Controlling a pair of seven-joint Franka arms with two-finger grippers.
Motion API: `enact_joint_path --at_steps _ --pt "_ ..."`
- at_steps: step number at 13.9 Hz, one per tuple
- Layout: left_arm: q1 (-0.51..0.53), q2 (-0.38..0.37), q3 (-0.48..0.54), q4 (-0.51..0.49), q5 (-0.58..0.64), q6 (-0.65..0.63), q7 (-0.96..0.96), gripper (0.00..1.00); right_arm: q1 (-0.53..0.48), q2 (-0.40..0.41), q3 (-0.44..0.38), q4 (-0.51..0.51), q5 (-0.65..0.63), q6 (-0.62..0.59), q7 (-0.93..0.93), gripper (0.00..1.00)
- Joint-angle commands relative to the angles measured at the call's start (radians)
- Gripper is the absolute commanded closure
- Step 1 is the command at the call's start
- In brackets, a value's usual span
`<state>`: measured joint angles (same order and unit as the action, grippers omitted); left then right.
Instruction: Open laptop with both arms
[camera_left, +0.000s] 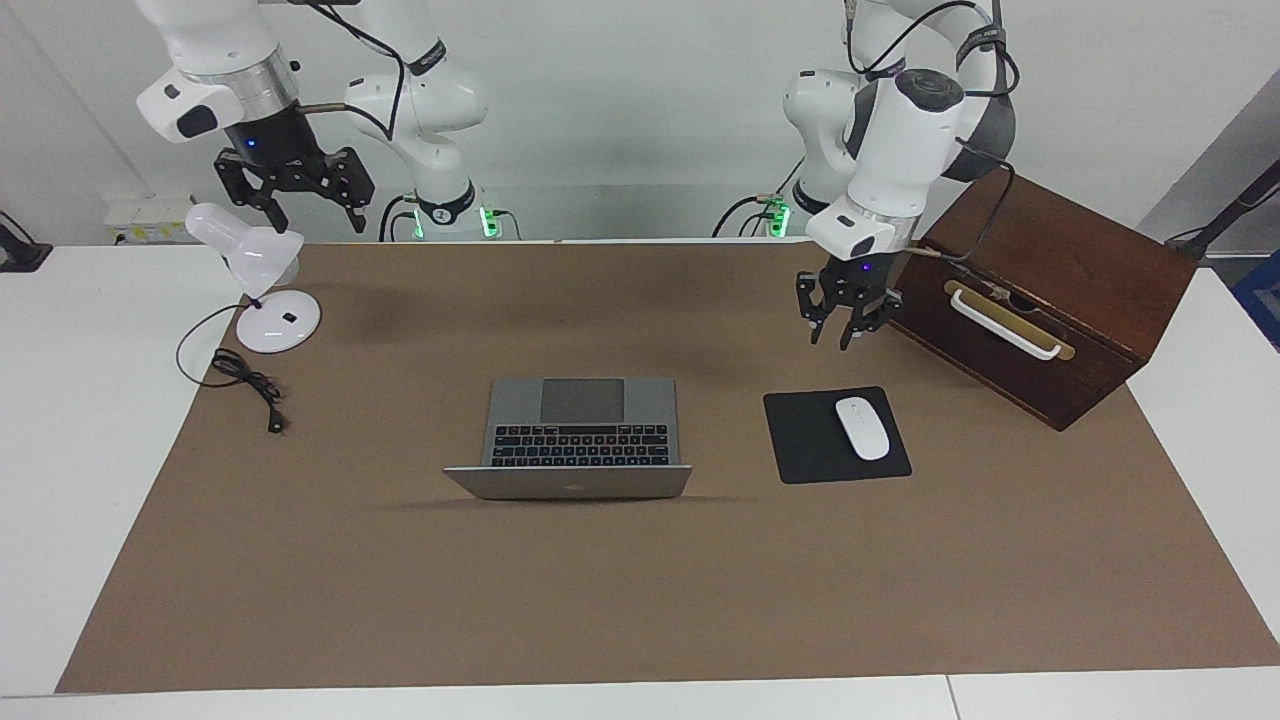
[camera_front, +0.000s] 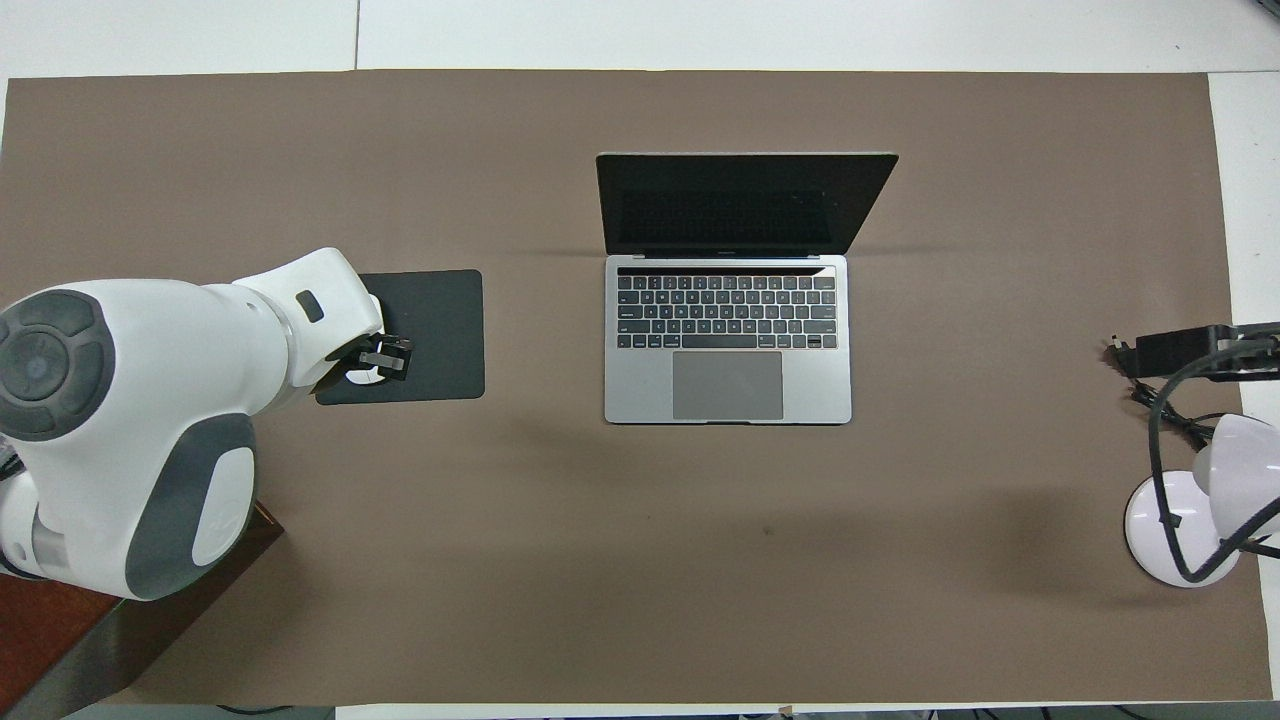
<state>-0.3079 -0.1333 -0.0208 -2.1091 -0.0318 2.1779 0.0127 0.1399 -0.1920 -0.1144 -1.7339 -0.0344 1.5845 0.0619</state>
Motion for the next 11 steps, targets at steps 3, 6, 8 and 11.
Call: enact_joint_path --at_steps 3,6,8,11 --pt "0.098 -0.064 -0.005 0.003 0.015 -0.076 -0.006 0.0 -0.006 -0.01 0.004 -0.015 -0.025 0.035 0.021 0.0" --pt "0.171 -0.089 -0.004 0.032 0.015 -0.136 -0.008 0.0 -0.008 -0.003 0.004 -0.013 -0.033 0.09 0.012 0.0" --pt "0.223 -0.085 -0.005 0.104 0.015 -0.219 -0.007 0.0 -0.006 0.008 0.004 -0.006 -0.038 0.094 0.009 0.0" --pt "0.25 -0.08 -0.004 0.172 0.015 -0.314 -0.007 0.0 -0.171 0.042 0.156 0.034 -0.036 0.092 -0.016 0.0"
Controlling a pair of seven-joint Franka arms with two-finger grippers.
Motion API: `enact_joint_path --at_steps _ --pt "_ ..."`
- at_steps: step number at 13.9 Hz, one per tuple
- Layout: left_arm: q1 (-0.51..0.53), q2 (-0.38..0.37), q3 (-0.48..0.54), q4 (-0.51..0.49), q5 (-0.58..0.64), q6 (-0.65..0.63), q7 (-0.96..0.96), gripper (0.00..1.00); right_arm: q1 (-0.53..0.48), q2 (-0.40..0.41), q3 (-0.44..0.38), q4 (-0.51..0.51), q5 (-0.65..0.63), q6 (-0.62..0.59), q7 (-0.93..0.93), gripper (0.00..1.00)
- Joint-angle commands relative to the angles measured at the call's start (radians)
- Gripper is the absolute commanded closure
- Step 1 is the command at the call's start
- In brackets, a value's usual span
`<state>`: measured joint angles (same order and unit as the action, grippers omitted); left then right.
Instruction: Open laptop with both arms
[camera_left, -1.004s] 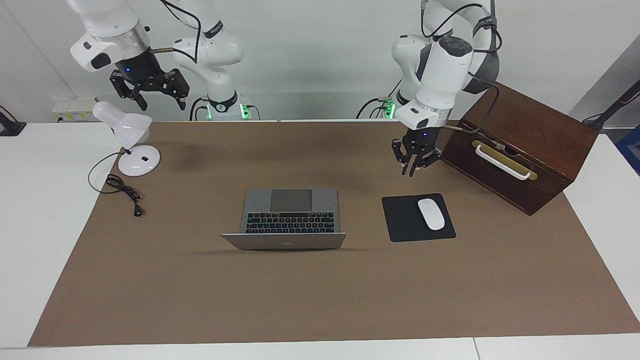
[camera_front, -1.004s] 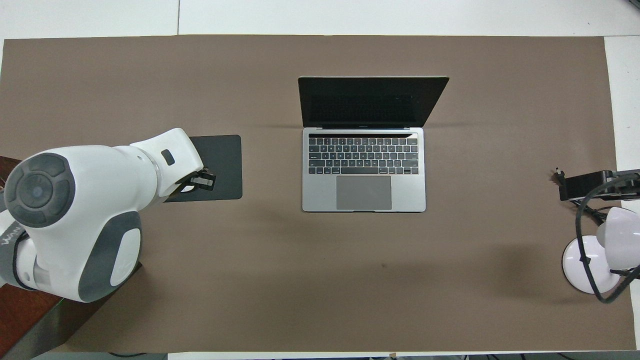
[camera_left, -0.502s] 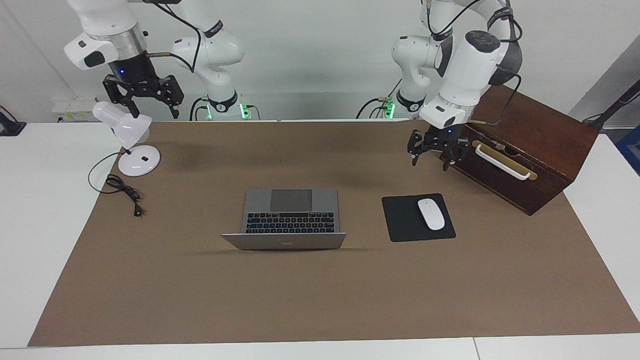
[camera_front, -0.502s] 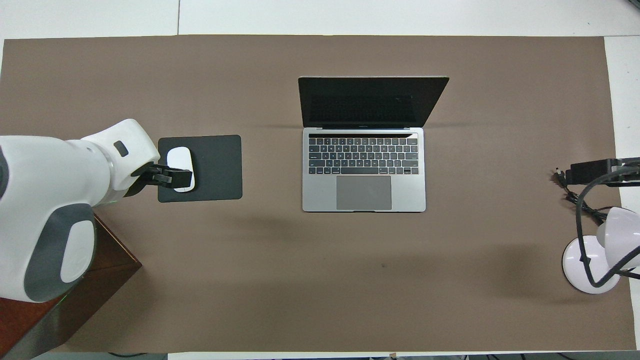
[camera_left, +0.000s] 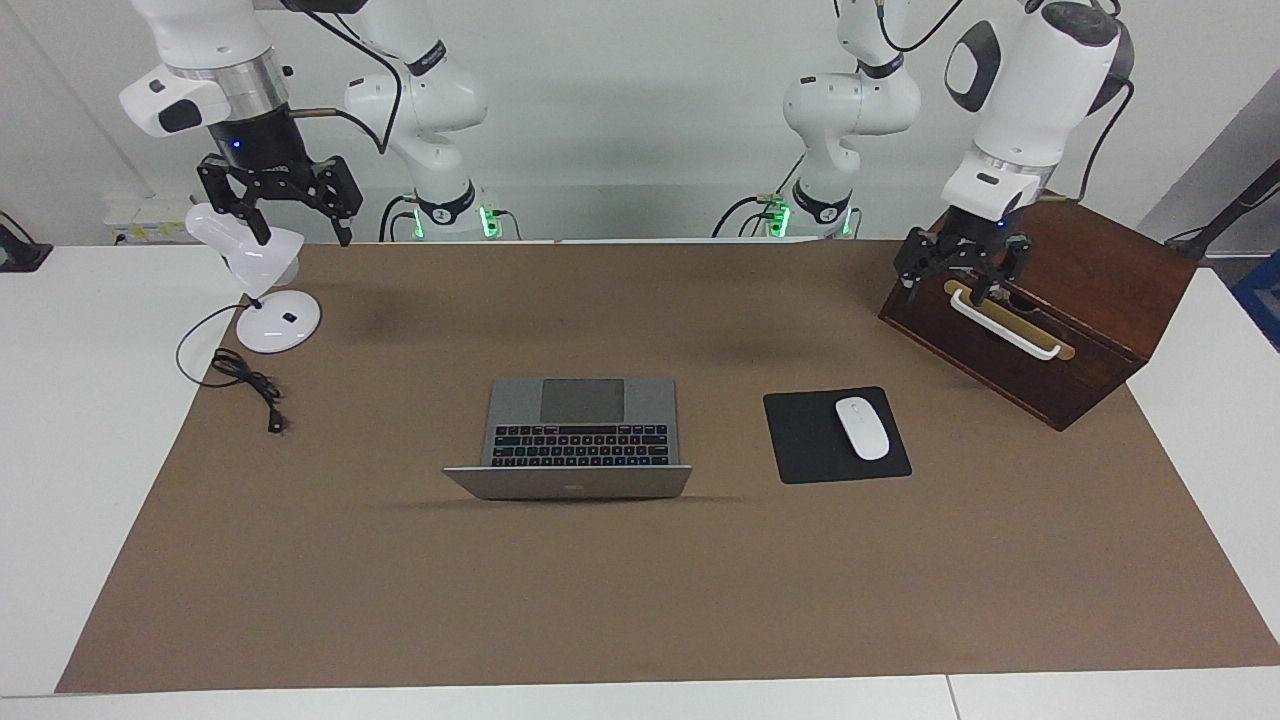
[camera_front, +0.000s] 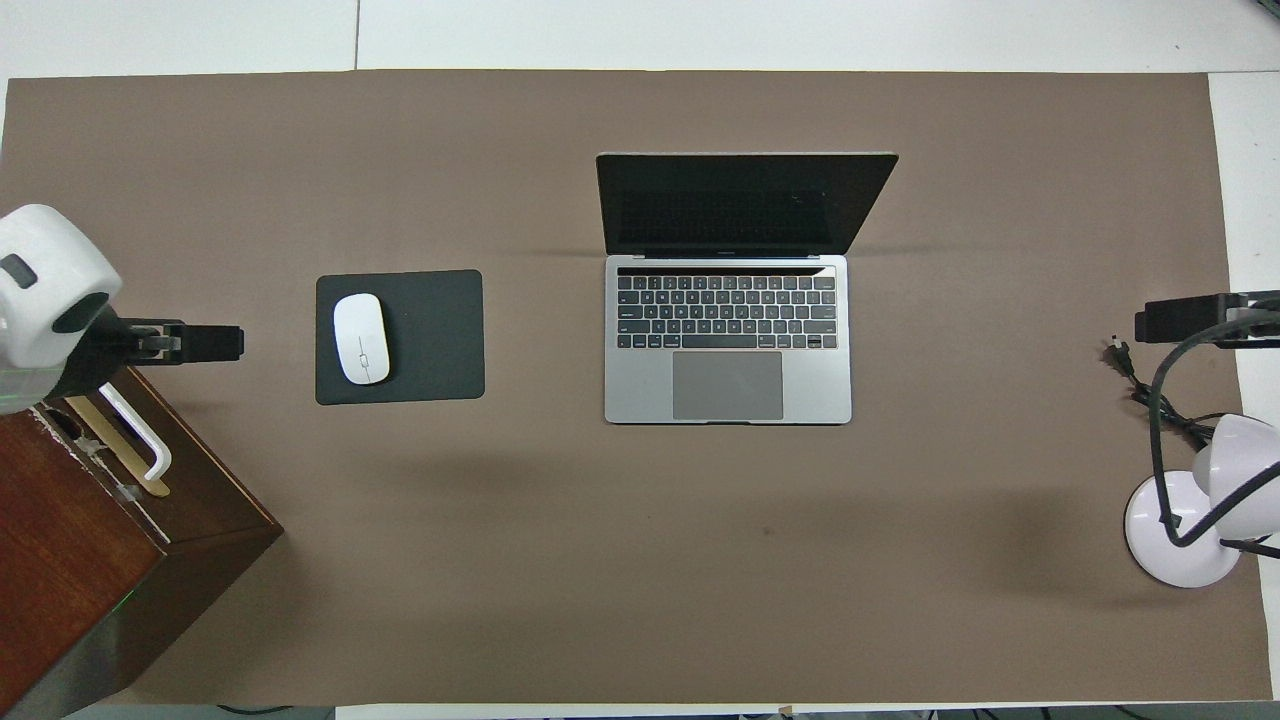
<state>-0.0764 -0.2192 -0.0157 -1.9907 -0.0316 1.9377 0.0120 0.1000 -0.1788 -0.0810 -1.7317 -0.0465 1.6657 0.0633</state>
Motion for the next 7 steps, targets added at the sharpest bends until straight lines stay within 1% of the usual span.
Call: enact_joint_path --at_steps 1,3,5,7 --pt "0.024 0.008 -0.009 0.075 0.015 -0.101 -0.006 0.0 -0.198 0.042 0.174 0.05 -0.024 0.011 -0.045 0.0" --pt "0.038 0.014 -0.007 0.122 0.013 -0.152 -0.006 0.0 -0.203 0.061 0.173 0.066 -0.018 0.011 -0.059 0.0" --pt "0.047 0.015 -0.006 0.165 0.01 -0.203 -0.006 0.0 -0.195 0.074 0.147 0.079 -0.013 0.009 -0.06 0.0" --pt "0.049 0.035 -0.001 0.226 0.012 -0.27 -0.006 0.0 -0.189 0.078 0.142 0.08 -0.006 0.012 -0.059 0.0"
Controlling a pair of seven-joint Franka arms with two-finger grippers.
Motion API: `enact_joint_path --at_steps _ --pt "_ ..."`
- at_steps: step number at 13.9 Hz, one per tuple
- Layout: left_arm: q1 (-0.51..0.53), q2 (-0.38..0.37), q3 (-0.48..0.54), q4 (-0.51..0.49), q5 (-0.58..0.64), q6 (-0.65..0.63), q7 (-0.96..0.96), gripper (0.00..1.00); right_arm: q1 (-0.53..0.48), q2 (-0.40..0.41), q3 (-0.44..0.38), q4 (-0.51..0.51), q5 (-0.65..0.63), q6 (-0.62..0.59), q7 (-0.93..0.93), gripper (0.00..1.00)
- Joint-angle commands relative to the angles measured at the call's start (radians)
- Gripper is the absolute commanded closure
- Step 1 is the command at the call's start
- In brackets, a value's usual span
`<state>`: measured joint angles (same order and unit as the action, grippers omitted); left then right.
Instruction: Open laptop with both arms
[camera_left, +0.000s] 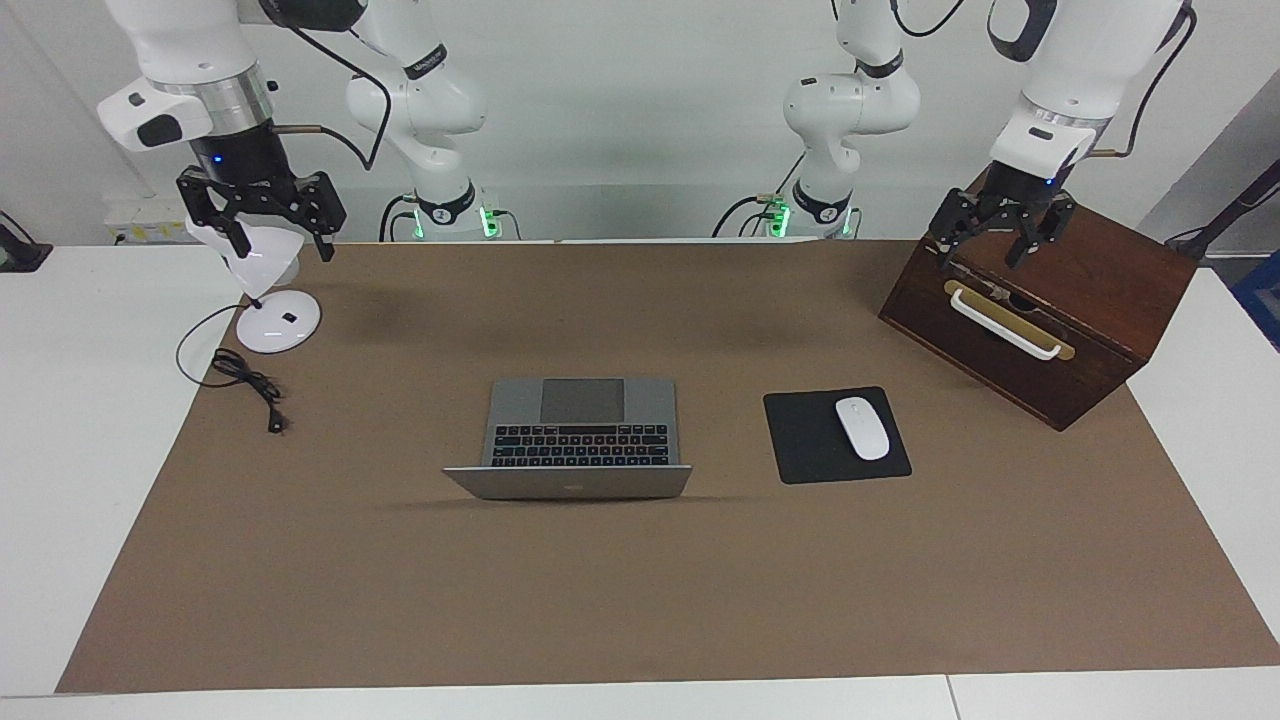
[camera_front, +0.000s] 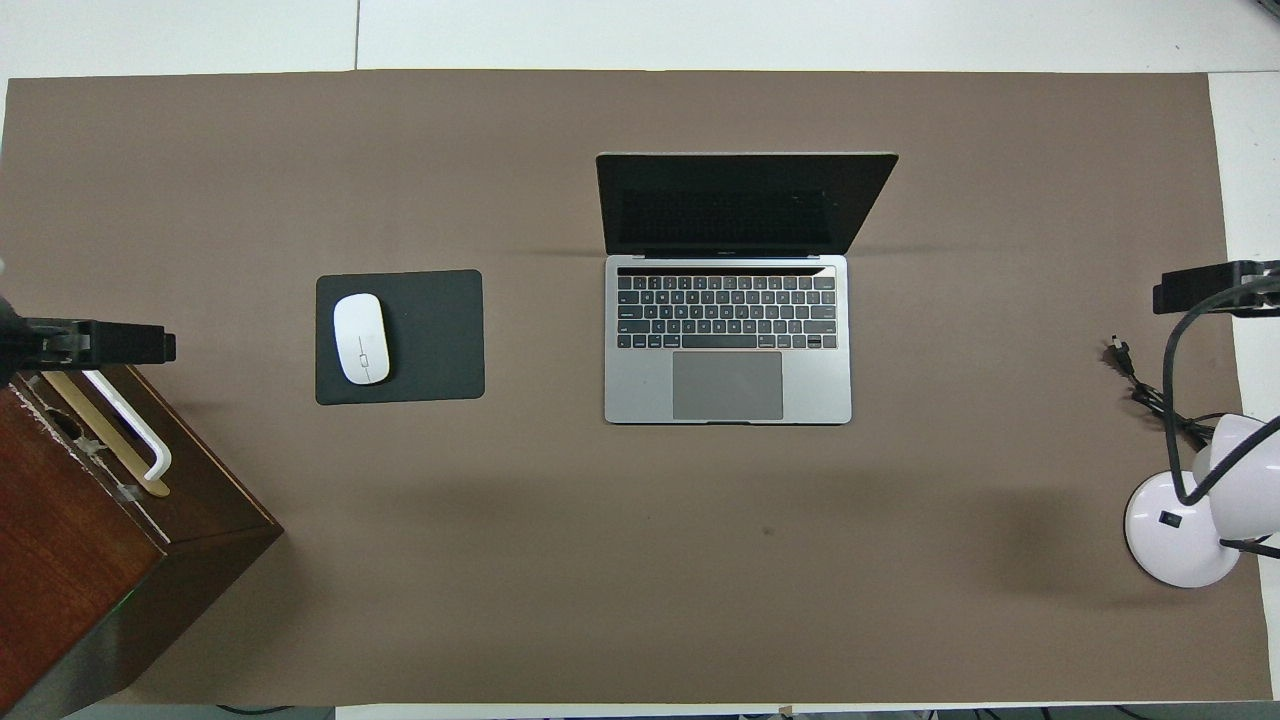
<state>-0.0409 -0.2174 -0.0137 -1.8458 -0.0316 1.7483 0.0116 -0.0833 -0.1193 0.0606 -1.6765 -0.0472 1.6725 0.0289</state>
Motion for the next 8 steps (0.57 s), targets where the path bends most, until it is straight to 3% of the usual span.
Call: enact_joint_path --at_steps 1,8 --pt "0.028 0.041 -0.005 0.108 0.015 -0.107 -0.006 0.0 -0.004 0.02 0.001 0.024 -0.003 0.007 -0.024 0.0" --pt "0.032 0.036 -0.006 0.094 0.013 -0.157 -0.006 0.0 -0.01 0.027 0.008 0.003 -0.007 0.027 -0.014 0.0"
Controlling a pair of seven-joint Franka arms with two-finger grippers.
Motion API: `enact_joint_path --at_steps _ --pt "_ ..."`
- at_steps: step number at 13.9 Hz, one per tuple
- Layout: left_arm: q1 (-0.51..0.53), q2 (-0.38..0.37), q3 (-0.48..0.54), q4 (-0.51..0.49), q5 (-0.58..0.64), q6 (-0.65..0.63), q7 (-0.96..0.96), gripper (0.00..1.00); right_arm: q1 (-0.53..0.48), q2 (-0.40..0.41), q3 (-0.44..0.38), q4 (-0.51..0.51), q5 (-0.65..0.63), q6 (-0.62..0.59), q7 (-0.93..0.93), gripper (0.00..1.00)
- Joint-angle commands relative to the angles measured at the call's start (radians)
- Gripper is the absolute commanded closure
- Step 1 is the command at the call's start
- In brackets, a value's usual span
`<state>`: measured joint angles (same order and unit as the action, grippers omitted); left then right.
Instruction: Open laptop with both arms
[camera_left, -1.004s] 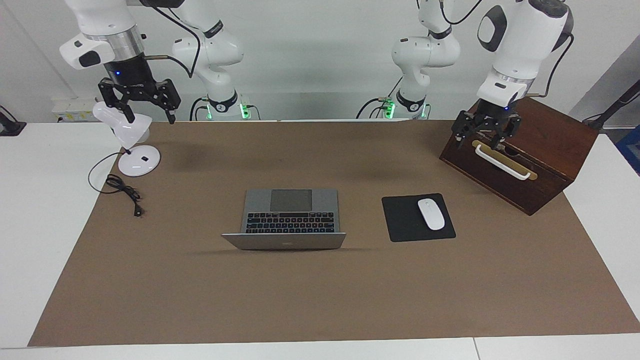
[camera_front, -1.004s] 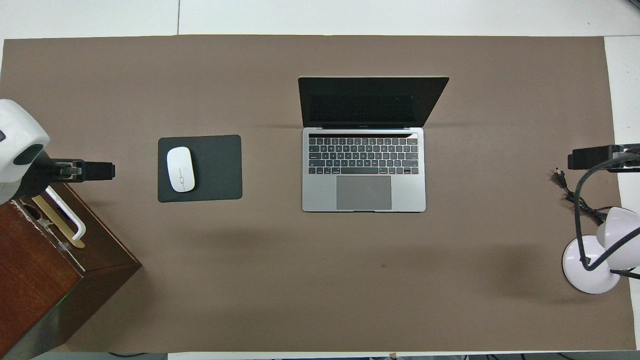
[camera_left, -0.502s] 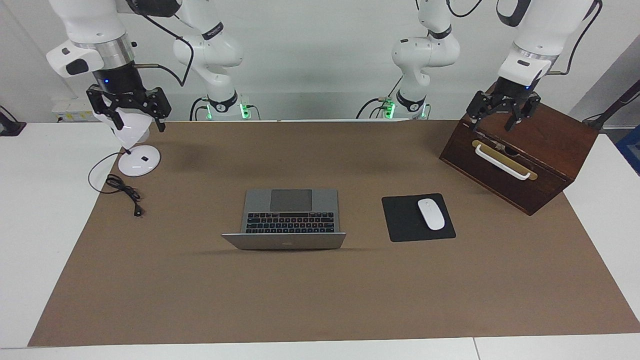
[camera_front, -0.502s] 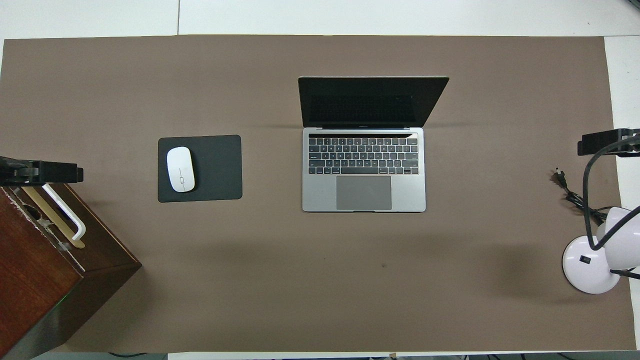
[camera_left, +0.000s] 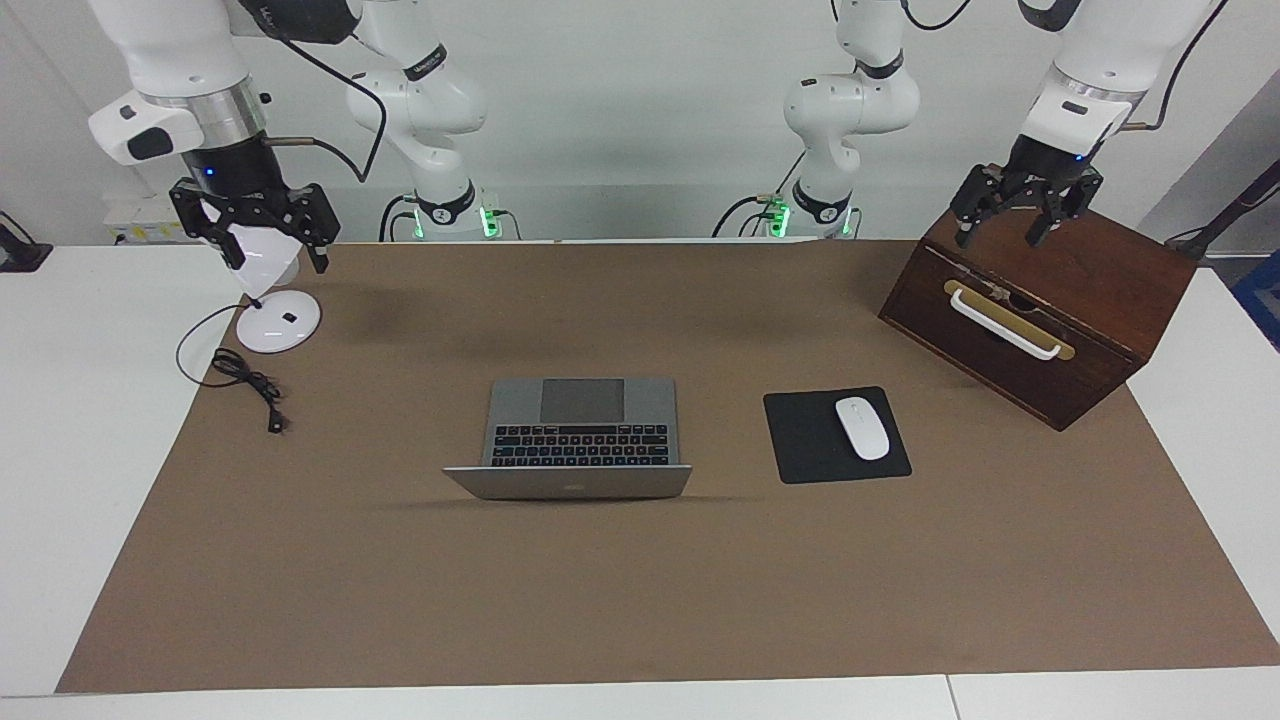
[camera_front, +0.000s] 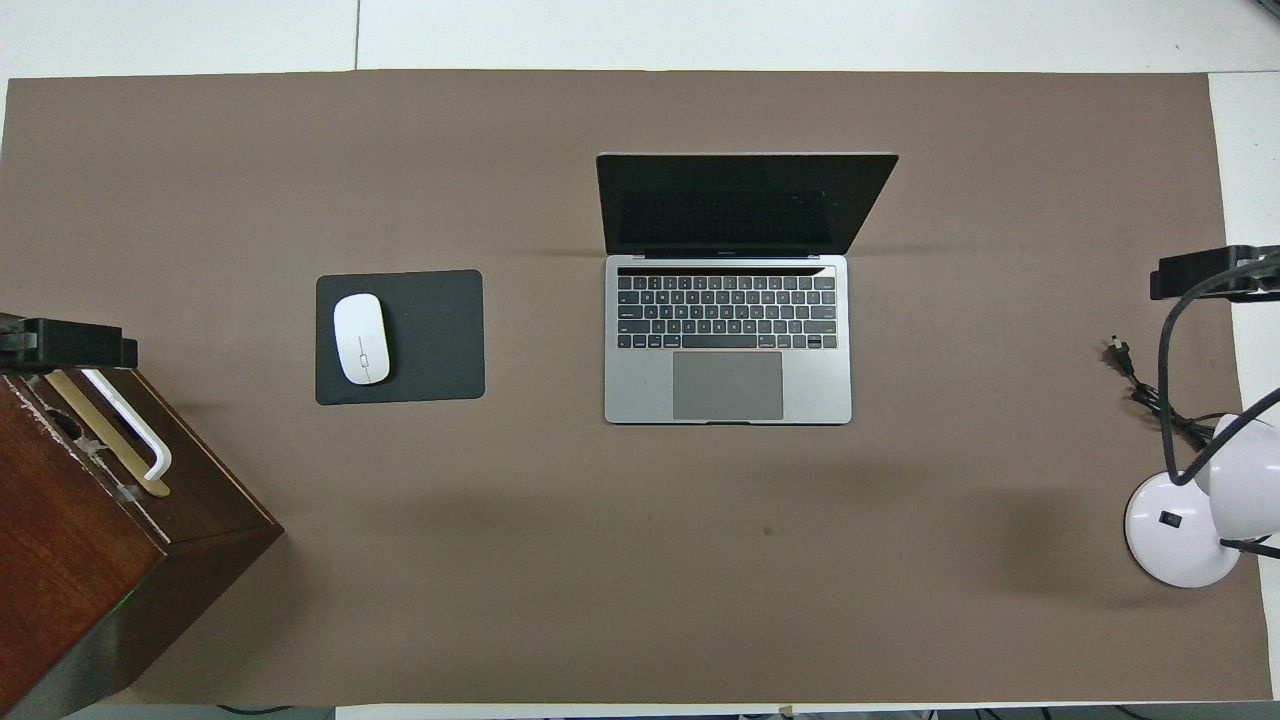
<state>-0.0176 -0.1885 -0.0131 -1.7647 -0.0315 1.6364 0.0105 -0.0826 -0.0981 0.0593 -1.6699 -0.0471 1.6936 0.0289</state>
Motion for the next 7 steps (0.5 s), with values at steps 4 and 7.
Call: enact_joint_path --at_steps 4,7 --pt "0.007 -0.009 -0.007 -0.038 0.013 -0.058 -0.004 0.0 -0.016 0.006 0.031 -0.005 -0.003 -0.083 -0.021 0.0" --pt "0.007 -0.009 -0.008 -0.036 0.013 -0.072 -0.004 0.0 -0.022 0.005 0.047 -0.005 0.032 -0.1 -0.012 0.0"
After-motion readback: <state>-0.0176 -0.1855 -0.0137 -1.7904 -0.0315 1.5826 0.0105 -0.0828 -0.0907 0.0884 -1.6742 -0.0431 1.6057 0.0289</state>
